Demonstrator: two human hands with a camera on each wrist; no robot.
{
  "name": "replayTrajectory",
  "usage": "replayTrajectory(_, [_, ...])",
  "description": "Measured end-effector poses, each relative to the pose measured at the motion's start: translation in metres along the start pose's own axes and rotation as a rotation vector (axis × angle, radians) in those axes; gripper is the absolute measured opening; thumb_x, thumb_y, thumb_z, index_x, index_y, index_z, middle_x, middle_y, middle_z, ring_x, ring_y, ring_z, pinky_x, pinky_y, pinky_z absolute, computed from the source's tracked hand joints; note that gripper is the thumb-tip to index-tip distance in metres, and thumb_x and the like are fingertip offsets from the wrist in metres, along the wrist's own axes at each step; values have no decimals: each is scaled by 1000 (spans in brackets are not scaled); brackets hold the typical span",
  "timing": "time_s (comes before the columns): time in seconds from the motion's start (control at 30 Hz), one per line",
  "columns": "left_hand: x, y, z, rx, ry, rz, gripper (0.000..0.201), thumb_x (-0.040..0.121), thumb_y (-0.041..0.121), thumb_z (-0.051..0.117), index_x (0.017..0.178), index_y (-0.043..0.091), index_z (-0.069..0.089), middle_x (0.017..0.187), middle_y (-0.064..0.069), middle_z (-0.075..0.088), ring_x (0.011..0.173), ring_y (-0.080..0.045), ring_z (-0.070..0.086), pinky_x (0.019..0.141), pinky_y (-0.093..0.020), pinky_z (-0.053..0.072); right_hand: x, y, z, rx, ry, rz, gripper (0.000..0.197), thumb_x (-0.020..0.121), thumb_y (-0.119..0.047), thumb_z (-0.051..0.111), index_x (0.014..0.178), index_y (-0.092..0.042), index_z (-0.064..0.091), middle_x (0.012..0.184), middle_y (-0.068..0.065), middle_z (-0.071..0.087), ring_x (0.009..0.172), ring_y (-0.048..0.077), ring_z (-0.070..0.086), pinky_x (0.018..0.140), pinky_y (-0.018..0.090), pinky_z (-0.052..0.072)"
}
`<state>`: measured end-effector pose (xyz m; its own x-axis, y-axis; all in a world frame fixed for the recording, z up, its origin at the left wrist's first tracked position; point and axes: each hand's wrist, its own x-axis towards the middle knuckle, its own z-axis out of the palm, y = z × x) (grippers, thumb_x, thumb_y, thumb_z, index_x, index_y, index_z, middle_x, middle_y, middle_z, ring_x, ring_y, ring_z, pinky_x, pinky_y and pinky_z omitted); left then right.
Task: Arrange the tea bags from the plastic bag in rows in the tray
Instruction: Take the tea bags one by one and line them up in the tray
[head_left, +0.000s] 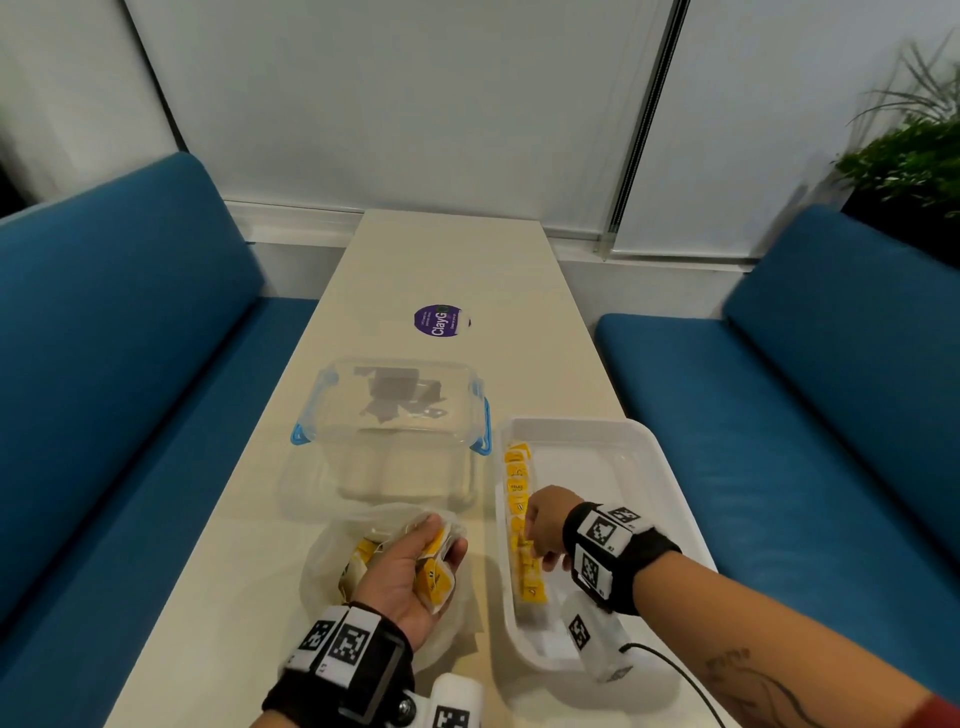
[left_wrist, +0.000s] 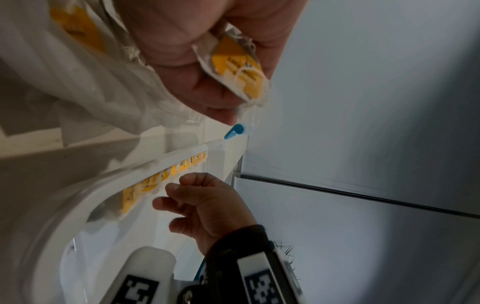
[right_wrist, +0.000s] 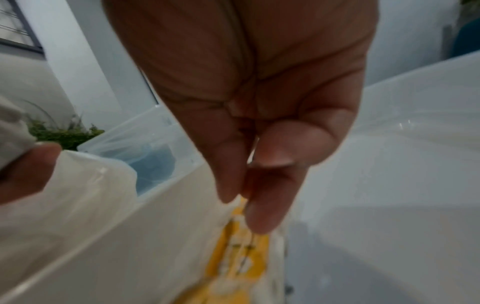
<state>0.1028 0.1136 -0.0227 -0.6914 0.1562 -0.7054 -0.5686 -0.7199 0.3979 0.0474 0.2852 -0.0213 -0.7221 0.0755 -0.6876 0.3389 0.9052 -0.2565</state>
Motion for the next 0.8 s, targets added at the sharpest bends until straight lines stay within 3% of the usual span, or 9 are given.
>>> replayTrajectory(0.07, [0, 0, 0, 7, -7, 3, 9, 83, 6, 63, 76, 8, 58, 55, -8, 67, 43, -18, 64, 48, -26, 54, -7, 3, -2, -89, -12, 14, 16, 88, -11, 62, 76, -10, 51, 67, 2, 55, 61, 14, 57, 57, 24, 48])
replayTrajectory(0.13, [-1, 0, 0, 19, -14, 4, 9, 84, 7, 62, 76, 9, 58, 54, -7, 67, 44, -18, 64, 47, -25, 53, -15, 11, -2, -138, -19, 12, 20, 84, -18, 68, 72, -11, 53, 66, 0, 57, 57, 13, 56, 59, 23, 49])
replayTrajectory(0.33, [-6, -5, 4, 21, -25, 1, 11, 84, 6, 61, 74, 8, 57, 52, -7, 66, 41, -18, 63, 45, -25, 53, -45, 26, 3, -138, -56, -80, 12, 83, -17, 68, 77, -16, 58, 64, -5, 56, 56, 6, 53, 41, 14, 40])
replayTrajectory(0.4, [-8, -6, 6, 27, -25, -3, 11, 84, 6, 61, 74, 8, 57, 51, -7, 65, 41, -17, 63, 45, -24, 53, -50, 26, 6, -142, -123, -111, 4, 83, -14, 67, 87, -15, 67, 64, -8, 54, 58, 3, 52, 39, 12, 39])
replayTrajectory(0.47, [-9, -8, 6, 32, -27, -11, 11, 85, 7, 61, 74, 9, 58, 51, -7, 65, 41, -17, 63, 45, -24, 53, -49, 25, 12, -170, -157, -125, 21, 84, -13, 66, 105, -15, 70, 64, -10, 52, 57, 2, 48, 42, 12, 39])
replayTrajectory(0.7, [-10, -10, 2, 34, -24, -24, 12, 85, 8, 61, 74, 11, 58, 52, -6, 66, 42, -16, 63, 45, -22, 51, -46, 22, 14, -216, -209, -117, 35, 92, -9, 51, 126, -15, 57, 93, 0, 60, 60, 4, 52, 39, 9, 38])
replayTrajectory(0.8, [-11, -11, 2, 34, -21, -26, 12, 86, 8, 61, 74, 10, 58, 52, -6, 66, 42, -16, 63, 44, -21, 51, -43, 19, 17, -223, -246, -122, 37, 94, -6, 47, 129, -12, 54, 105, 3, 59, 83, 14, 56, 36, 7, 39])
